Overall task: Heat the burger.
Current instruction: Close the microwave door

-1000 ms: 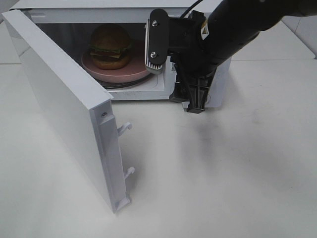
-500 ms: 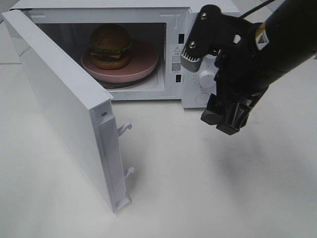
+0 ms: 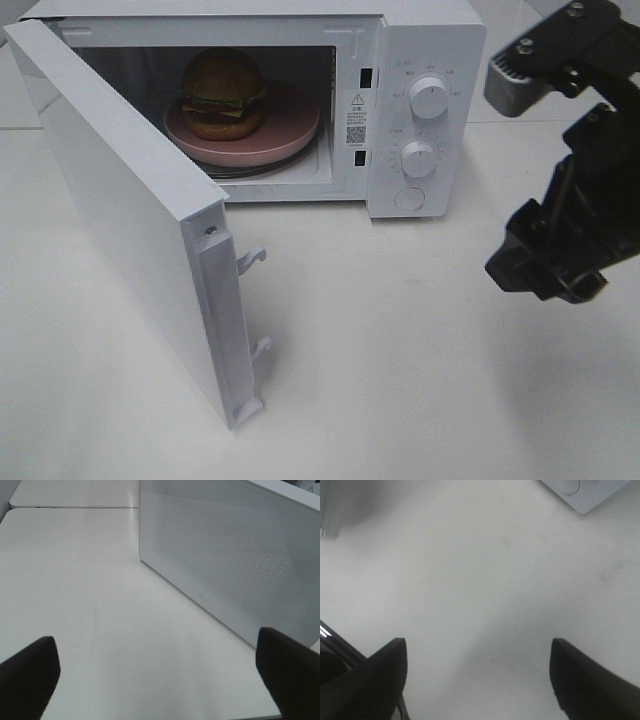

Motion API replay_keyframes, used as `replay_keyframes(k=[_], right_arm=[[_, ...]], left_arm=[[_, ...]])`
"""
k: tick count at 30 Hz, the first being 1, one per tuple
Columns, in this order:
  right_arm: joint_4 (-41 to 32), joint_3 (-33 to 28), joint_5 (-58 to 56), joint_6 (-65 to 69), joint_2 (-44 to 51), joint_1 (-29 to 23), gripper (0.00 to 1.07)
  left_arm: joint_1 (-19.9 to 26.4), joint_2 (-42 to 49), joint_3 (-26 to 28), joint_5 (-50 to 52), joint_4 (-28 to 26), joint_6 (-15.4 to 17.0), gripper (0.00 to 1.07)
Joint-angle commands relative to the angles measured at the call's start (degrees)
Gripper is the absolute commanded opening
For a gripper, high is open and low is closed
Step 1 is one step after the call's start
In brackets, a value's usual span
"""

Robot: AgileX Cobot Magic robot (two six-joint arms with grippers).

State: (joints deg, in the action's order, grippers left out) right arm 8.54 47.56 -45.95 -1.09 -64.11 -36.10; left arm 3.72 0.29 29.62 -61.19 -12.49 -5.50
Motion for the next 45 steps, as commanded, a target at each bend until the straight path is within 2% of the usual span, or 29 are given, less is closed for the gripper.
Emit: replay_keyframes(k=[1,15,27,29,32,34,35,45], right_arm=[[-0.2,-1.7,-4.2,1.5,4.6,0.1,0.77],[-0.2,-6.9,-14.4,3.6,21.1,0.1,0.76],[-0.3,-13.3,-15.5,4.4,32.5,0.7,0.76],[-0.4,-15.8,-15.4,5.3,35.8,5.5,0.76],[-0.4,-16.2,-15.3,5.3,36.7,7.0,0.76],[-0.4,-17.2,-14.7,5.3,39.5,10.7,0.76],[-0.4,-17.2,-14.7,5.3,39.5,10.7,0.76],[-3.1,-19.0,-11.2,5.1,50.4,22.3,0.76]], left_arm=[[-0.1,0.3,0.0,0.5,-0.2,-0.1,1.0],[-0.1,0.3,0.0,0.5,-0.2,-0.1,1.0],[-0.1,0.3,0.0,0.5,-0.2,-0.1,1.0],[-0.1,0.3,0.0,0.5,-0.2,-0.1,1.0],[-0.1,0.3,0.0,0.5,-0.2,-0.1,1.0],[-0.1,0.3,0.0,0.5,-0.2,-0.1,1.0],[-0.1,0.3,0.0,0.5,-0.2,-0.1,1.0],[-0.1,0.3,0.0,0.5,-0.2,-0.1,1.0]])
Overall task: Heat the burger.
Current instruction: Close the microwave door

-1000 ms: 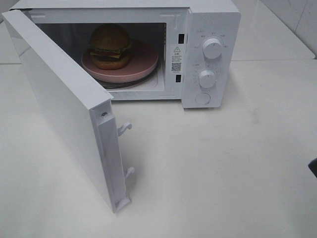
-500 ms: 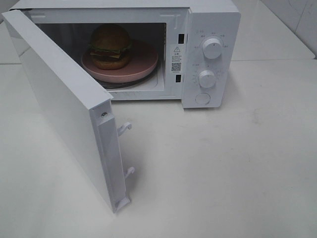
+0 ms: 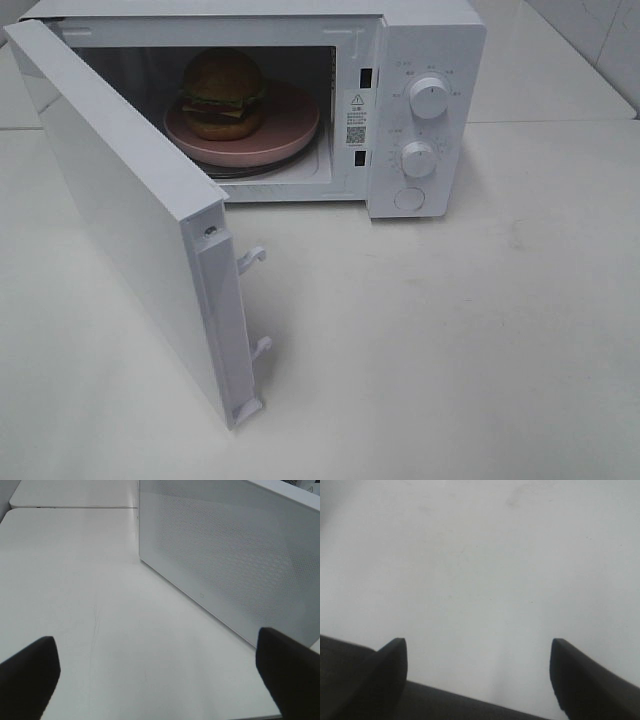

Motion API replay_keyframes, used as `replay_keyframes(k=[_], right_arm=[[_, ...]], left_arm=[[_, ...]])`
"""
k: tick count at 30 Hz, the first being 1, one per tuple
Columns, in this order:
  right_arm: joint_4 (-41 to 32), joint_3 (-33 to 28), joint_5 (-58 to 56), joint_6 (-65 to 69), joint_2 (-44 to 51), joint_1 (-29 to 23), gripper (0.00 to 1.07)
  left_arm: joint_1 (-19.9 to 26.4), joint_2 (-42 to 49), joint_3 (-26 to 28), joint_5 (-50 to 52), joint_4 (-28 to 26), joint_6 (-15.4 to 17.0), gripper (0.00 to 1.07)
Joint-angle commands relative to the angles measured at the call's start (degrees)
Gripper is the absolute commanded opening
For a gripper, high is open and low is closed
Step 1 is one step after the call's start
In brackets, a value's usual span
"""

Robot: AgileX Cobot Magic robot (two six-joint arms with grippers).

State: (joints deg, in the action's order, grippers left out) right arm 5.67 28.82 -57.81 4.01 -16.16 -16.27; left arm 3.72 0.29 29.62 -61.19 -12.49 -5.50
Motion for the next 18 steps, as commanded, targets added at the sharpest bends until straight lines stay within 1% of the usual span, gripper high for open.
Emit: replay_keyframes(k=[1,2,3,5,7,12,18], right_arm=[[-0.3,-0.3,0.6,0.0,3.4,3.4,0.76],[-0.3,-0.3,0.6,0.0,3.4,3.4,0.76],[-0.4,-0.3,0.6,0.0,5.4,4.9,0.76],[-0.5,-0.3,0.6,0.0,6.3,5.6,0.76],[-0.6,-0.3,0.6,0.0,10.1,7.8,0.76],[-0.6,-0.3,0.6,-0.1,13.4,8.9,0.76],[-0.6,-0.3,0.6,-0.1,18.0,8.9,0.76]], left_arm=[[-0.1,0.3,0.0,0.5,-0.2,-0.1,1.0],[-0.1,0.3,0.0,0.5,-0.2,-0.1,1.0],[-0.1,0.3,0.0,0.5,-0.2,-0.1,1.0],[-0.1,0.3,0.0,0.5,-0.2,-0.1,1.0],[-0.1,0.3,0.0,0.5,-0.2,-0.1,1.0],[-0.1,0.3,0.0,0.5,-0.2,-0.1,1.0],[-0.1,0.3,0.0,0.5,-0.2,-0.1,1.0]])
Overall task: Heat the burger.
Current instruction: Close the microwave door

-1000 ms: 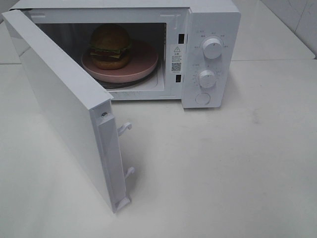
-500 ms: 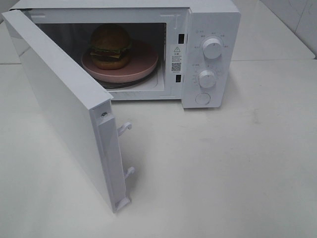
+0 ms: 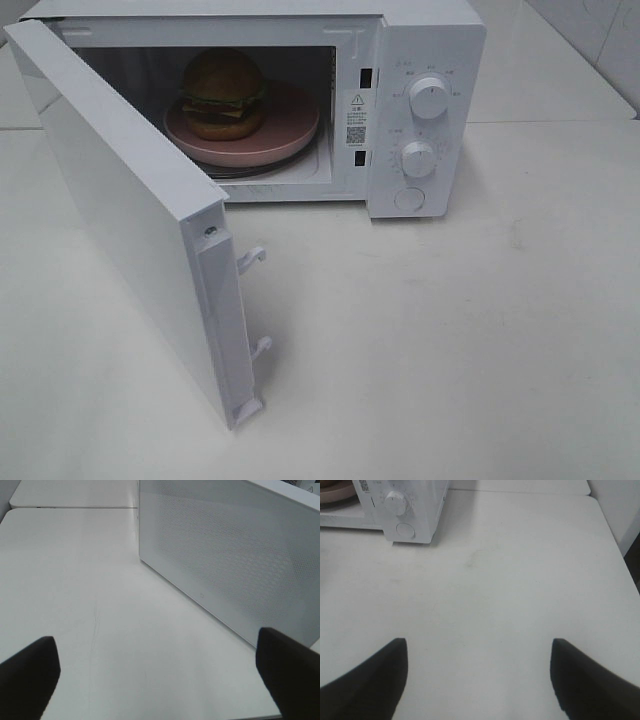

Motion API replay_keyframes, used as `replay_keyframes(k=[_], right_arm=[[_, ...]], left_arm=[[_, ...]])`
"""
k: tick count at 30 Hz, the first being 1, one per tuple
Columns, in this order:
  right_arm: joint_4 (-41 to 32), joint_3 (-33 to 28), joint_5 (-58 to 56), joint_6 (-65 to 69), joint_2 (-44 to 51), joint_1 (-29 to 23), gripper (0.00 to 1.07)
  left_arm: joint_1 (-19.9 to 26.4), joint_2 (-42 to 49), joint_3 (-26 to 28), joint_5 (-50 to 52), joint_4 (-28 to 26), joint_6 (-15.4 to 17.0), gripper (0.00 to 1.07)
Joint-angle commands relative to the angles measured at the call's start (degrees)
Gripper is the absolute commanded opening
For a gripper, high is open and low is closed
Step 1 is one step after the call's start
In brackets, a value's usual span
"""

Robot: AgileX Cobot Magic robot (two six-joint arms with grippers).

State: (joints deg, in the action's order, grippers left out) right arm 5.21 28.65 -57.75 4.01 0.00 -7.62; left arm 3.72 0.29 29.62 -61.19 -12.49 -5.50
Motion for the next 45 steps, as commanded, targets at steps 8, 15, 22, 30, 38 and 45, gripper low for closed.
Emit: replay_keyframes(k=[8,15,22,30,38,45], right_arm=[[-0.3,-0.1,0.6,-0.3,1.8,0.3,0.76],[-0.3,-0.1,0.6,-0.3,1.8,0.3,0.76],[-0.3,-0.1,0.6,-0.3,1.8,0.3,0.76],[-0.3,-0.1,0.6,-0.3,1.8,0.3,0.76],[-0.3,-0.1,0.6,-0.3,1.8,0.3,0.76],[-0.3,-0.1,0.6,-0.3,1.8,0.3,0.76]], left_arm=[[-0.1,0.3,0.0,0.5,-0.2,-0.1,1.0],[-0.1,0.3,0.0,0.5,-0.2,-0.1,1.0],[-0.1,0.3,0.0,0.5,-0.2,-0.1,1.0],[-0.1,0.3,0.0,0.5,-0.2,-0.1,1.0],[-0.1,0.3,0.0,0.5,-0.2,-0.1,1.0],[-0.1,0.3,0.0,0.5,-0.2,-0.1,1.0]])
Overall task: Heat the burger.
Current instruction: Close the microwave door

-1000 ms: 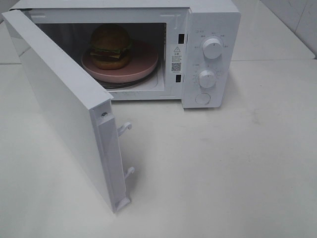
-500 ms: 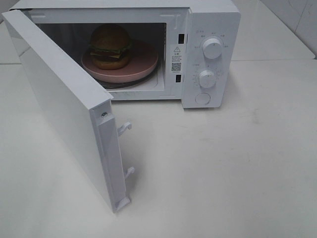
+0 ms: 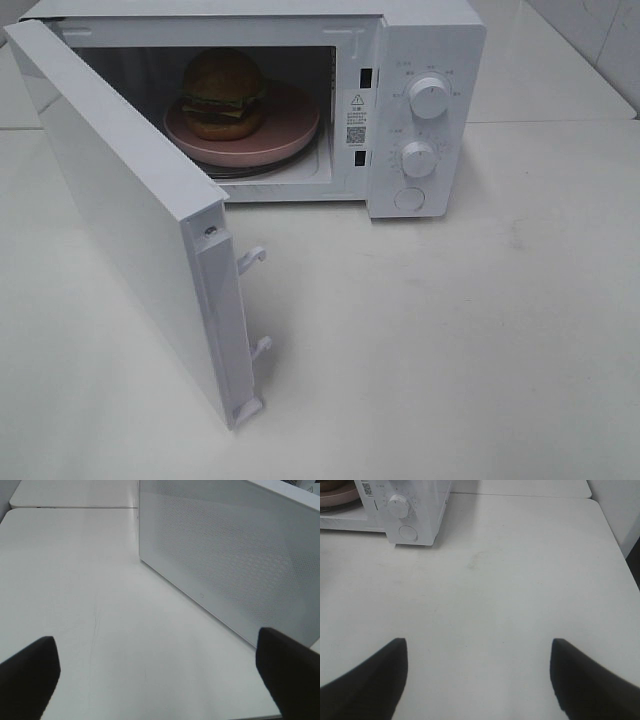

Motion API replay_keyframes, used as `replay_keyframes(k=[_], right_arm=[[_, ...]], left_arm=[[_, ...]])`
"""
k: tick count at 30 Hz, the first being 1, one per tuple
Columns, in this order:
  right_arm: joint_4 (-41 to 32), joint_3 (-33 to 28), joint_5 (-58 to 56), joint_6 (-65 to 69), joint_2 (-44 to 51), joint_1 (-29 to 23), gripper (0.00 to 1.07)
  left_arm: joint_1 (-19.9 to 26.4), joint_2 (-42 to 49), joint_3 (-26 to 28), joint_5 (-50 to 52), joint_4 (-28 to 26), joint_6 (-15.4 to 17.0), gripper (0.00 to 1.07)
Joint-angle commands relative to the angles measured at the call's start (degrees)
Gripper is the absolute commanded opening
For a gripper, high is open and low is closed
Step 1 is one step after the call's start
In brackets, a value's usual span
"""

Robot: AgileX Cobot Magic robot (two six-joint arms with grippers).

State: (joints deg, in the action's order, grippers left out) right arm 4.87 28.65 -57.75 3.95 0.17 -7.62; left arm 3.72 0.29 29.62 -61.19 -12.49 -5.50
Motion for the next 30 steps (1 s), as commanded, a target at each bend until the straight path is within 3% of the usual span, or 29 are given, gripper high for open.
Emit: replay_keyframes(k=[1,13,20,23,25,28,29,30], right_arm=[[0.1,-0.1,0.6,-0.2,1.7,0.3,0.76],[0.1,-0.1,0.6,0.0,1.7,0.3,0.76],[0.3,-0.1,0.6,0.2,1.7,0.3,0.76],[0.3,-0.1,0.6,0.2,1.7,0.3,0.76],[0.3,-0.1,0.6,0.2,1.7,0.3,0.76],[0.3,-0.1,0.6,0.2,1.7,0.3,0.76],[0.3,-0.1,0.6,0.2,1.7,0.3,0.76],[0.3,-0.1,0.6,0.2,1.7,0.3,0.76]], left_arm=[[-0.1,0.3,0.0,0.5,-0.2,-0.1,1.0],[-0.1,0.3,0.2,1.2,-1.0,0.9,1.0],[-0.1,-0.3,1.3,4.7,-0.8,1.2,0.92],[-0.1,-3.4,1.3,7.1,-0.9,1.2,0.83],[-0.1,-6.5,1.3,9.5,-0.9,1.1,0.61],[-0.1,-7.4,1.3,10.5,-0.9,1.1,0.54],[-0.1,-9.6,1.3,12.8,-0.9,1.1,0.4],[-0.1,-12.1,1.3,14.7,-1.1,1.1,0.34]])
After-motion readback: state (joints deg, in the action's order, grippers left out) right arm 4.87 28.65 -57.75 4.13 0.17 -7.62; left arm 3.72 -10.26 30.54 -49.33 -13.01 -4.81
